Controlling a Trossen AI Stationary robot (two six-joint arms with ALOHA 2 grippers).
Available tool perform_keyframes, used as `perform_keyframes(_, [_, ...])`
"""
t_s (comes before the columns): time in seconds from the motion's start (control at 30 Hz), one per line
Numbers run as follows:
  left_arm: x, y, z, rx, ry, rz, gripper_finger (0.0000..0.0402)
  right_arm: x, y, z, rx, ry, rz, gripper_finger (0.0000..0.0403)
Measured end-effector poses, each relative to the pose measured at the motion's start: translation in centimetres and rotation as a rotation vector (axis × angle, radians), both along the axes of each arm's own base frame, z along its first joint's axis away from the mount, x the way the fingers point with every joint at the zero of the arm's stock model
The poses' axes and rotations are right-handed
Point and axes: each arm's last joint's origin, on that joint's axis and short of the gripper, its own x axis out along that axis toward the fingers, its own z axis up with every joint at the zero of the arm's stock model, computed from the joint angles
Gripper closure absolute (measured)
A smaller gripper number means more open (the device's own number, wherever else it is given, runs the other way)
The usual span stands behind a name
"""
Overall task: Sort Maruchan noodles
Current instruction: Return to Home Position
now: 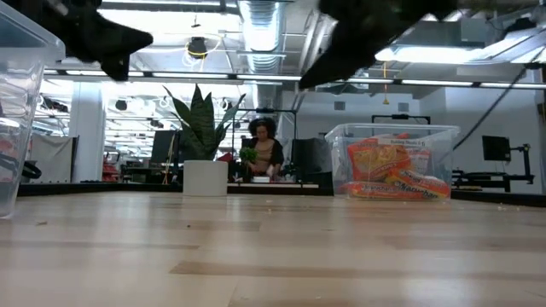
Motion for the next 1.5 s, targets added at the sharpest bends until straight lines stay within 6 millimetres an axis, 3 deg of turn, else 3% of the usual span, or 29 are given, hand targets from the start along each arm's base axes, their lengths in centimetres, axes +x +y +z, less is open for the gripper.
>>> perform_keyframes(0.13, [0.2, -0.4, -2.5, -0.027, -0.058, -0.133, 0.0401, -4.5, -0.4, -0.3, 0.049, -0.184, -0.029, 0.0396])
perform_keyframes(0.23, [0.0, -0.4, -3.6, -0.048, -0.085, -0.140, 0.0401, -7.0, -0.9, 0.3, 0.081, -0.277, -0.057, 0.0396])
perform_keyframes(0.47, [-0.1, -0.3, -5.0, -0.038, 0.029, -0.131, 0.0402, -11.8, -1.5, 1.8, 0.087, -0.308, -0.063, 0.0393])
perform_keyframes(0.57, [-0.2, -0.4, -4.9, -0.031, 0.015, -0.136, 0.0402, -14.0, -1.8, 1.0, 0.114, -0.309, -0.089, 0.0387])
perform_keyframes(0.73, [-0.5, -0.3, -4.6, -0.013, -0.016, -0.108, 0.0402, -17.5, -2.6, -1.9, 0.153, -0.398, -0.136, 0.0392])
perform_keyframes(0.93, [-0.5, -0.2, -4.6, 0.009, -0.022, -0.097, 0.0402, -19.9, -4.1, -4.9, 0.214, -0.678, -0.076, 0.0396])
perform_keyframes(1.03, [-0.5, -0.2, -4.6, 0.011, -0.021, -0.097, 0.0402, -20.7, -4.8, -6.2, 0.236, -0.732, -0.073, 0.0396])
perform_keyframes(1.5, [-0.5, -0.2, -5.1, -0.012, 0.023, -0.099, 0.0402, -22.4, -5.2, -8.9, 0.266, -0.605, -0.050, 0.0395])
